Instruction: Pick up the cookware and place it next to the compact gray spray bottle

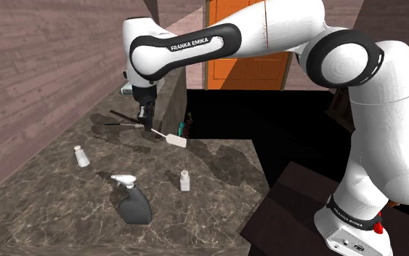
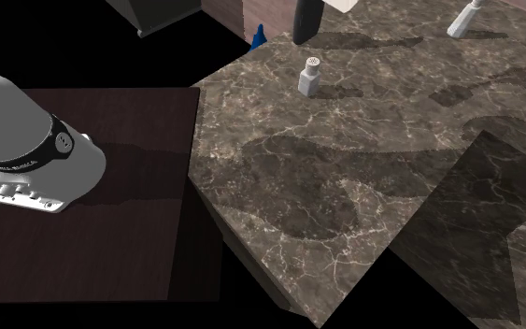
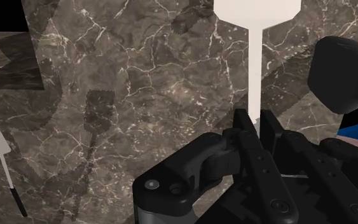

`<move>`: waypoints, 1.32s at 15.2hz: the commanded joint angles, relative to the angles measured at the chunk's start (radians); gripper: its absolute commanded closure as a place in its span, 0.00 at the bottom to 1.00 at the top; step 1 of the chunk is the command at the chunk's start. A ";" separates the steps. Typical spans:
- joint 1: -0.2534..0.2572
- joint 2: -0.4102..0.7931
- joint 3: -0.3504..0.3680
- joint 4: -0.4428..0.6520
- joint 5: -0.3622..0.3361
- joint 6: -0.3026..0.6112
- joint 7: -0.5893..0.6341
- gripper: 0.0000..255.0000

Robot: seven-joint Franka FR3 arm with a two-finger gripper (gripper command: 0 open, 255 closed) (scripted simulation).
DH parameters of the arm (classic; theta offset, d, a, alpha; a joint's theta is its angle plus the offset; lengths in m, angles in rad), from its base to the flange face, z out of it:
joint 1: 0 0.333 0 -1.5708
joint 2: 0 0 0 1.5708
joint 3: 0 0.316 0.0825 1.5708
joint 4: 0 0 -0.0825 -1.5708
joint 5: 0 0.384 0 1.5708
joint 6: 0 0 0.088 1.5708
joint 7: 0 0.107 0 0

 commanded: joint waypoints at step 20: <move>0.000 0.069 -0.001 -0.177 -0.001 0.247 -0.002 1.00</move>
